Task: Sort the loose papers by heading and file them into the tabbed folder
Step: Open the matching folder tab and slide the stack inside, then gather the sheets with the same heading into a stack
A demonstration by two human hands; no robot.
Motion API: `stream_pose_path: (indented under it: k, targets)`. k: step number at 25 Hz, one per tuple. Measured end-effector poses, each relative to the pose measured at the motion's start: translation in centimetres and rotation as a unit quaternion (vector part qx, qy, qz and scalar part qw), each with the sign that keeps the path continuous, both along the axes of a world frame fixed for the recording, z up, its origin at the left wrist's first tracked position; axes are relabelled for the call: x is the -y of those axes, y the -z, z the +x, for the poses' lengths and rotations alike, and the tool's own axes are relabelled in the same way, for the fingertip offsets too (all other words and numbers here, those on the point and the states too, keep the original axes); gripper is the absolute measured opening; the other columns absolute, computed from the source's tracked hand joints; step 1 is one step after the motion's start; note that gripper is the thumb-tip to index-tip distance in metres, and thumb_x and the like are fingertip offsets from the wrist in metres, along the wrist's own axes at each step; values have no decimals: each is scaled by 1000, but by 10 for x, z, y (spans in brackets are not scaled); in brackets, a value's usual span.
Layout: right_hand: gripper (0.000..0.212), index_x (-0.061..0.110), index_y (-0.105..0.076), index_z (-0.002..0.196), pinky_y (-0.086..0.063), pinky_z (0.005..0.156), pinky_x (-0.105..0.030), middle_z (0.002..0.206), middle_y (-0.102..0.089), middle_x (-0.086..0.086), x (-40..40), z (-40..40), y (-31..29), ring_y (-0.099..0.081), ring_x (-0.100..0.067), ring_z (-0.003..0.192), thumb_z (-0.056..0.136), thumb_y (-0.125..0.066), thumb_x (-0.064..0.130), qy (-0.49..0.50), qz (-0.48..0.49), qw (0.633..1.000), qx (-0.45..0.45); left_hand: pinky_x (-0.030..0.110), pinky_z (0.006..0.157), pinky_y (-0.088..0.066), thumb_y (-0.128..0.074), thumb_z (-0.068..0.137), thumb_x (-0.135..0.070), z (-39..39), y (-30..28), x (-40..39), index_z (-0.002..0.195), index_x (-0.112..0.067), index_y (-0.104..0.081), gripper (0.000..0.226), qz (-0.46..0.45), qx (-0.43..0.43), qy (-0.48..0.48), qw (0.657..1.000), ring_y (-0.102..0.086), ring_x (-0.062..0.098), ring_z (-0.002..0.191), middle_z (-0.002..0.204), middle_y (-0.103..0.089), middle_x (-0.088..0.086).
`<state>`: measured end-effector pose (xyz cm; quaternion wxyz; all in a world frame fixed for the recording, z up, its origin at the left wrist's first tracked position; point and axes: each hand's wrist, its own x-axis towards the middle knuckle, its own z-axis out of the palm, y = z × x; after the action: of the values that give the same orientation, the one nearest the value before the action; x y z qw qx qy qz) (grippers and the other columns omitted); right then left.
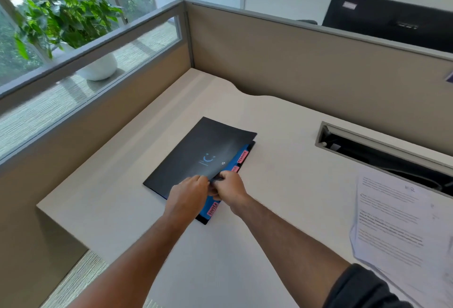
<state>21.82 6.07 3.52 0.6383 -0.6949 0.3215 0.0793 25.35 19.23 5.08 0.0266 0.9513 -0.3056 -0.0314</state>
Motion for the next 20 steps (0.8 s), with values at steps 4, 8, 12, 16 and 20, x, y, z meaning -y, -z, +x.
stream_pose_path:
  k: [4, 8, 12, 16, 20]
  targets:
    - [15, 13, -63, 85, -50, 55, -25, 84, -70, -9, 23, -41, 0, -66, -17, 66, 92, -56, 2, -4, -21, 1000, -10, 27, 54, -44, -68, 94, -32, -7, 28, 2, 100, -27, -60, 11, 9, -3, 17, 1000, -61, 13, 88, 96, -62, -10]
    - [12, 13, -64, 92, -50, 55, -23, 88, -72, -8, 56, -97, 10, -67, -14, 66, 94, -55, 7, 25, -36, 998, -34, 31, 49, -48, -77, 86, -25, -17, 46, 4, 86, -24, -64, 13, 1, 10, 22, 1000, -61, 17, 80, 84, -59, -8]
    - [13, 12, -65, 92, -51, 59, -24, 87, -73, -5, 86, -153, 12, -68, -13, 68, 94, -53, 8, 65, -46, 996, -50, 39, 58, -52, -72, 88, -16, -32, 56, 9, 87, -17, -67, 5, -20, 3, 31, 999, -61, 25, 81, 85, -61, -2]
    - [13, 13, -65, 90, -50, 59, -23, 86, -73, -4, 108, -205, 11, -67, -12, 68, 91, -54, 7, 108, -55, 991, -58, 41, 54, -52, -80, 80, -12, -58, 61, 31, 86, -9, -70, 12, -33, -4, 55, 998, -63, 29, 75, 83, -65, 4]
    - [11, 12, -68, 93, -50, 67, -25, 83, -69, 4, 124, -246, 14, -68, -11, 74, 89, -58, 12, 137, -85, 985, -61, 39, 59, -53, -79, 82, -11, -91, 61, 63, 92, -7, -72, 13, -66, -32, 82, 994, -64, 28, 82, 89, -68, 6]
